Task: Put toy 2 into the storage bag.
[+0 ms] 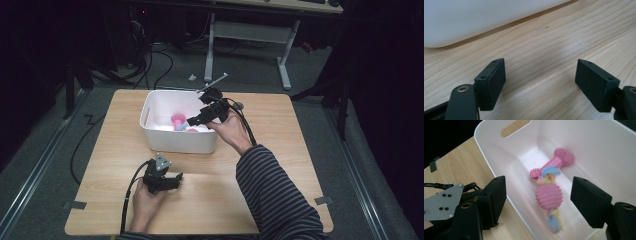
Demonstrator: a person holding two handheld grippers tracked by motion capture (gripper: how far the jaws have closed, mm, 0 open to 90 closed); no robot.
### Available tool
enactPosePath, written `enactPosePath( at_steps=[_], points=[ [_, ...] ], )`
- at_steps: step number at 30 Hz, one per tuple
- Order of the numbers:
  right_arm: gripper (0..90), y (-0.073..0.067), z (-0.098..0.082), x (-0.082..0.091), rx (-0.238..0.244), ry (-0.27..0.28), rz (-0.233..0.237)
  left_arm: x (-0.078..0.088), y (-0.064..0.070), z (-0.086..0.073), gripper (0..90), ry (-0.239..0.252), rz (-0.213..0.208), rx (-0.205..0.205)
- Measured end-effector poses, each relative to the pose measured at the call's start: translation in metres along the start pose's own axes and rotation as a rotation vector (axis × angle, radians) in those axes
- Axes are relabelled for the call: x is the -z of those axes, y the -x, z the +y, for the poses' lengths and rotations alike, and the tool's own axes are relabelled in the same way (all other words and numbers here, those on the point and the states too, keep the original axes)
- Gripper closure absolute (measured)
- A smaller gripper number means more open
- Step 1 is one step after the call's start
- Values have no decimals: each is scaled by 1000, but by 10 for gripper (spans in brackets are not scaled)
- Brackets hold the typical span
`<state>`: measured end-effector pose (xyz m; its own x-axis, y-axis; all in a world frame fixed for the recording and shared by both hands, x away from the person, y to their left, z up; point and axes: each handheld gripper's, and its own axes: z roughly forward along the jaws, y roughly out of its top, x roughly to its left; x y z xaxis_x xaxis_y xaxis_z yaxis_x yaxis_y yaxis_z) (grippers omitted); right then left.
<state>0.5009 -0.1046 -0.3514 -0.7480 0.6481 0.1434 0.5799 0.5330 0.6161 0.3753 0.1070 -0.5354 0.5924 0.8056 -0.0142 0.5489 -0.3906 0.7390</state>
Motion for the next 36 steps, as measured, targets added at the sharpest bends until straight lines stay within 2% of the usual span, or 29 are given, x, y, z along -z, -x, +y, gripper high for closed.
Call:
enactPosePath(
  at_steps=[3, 5, 9, 16, 27, 29, 36],
  points=[
    [305, 3, -7, 10, 0, 42, -27, 0, 0, 0, 248, 1, -1, 2],
    [313, 3, -8, 13, -9, 47, -33, 0, 0, 0, 248, 3, 0, 1],
    [339, 11, -20, 27, -20, 98, -51, 0, 0, 0, 248, 2, 1, 1],
    [356, 18, -40, 44, -35, 137, -76, 0, 0, 0, 248, 0, 1, 1],
    [380, 27, -76, 75, -60, 178, -124, 0, 1, 0, 248, 0, 2, 3],
    [380, 27, -78, 77, -63, 178, -129, 0, 1, 0, 248, 1, 2, 3],
    [393, 23, -100, 88, -30, 184, -182, 0, 1, 0, 248, 1, 3, 3]
  ],
)
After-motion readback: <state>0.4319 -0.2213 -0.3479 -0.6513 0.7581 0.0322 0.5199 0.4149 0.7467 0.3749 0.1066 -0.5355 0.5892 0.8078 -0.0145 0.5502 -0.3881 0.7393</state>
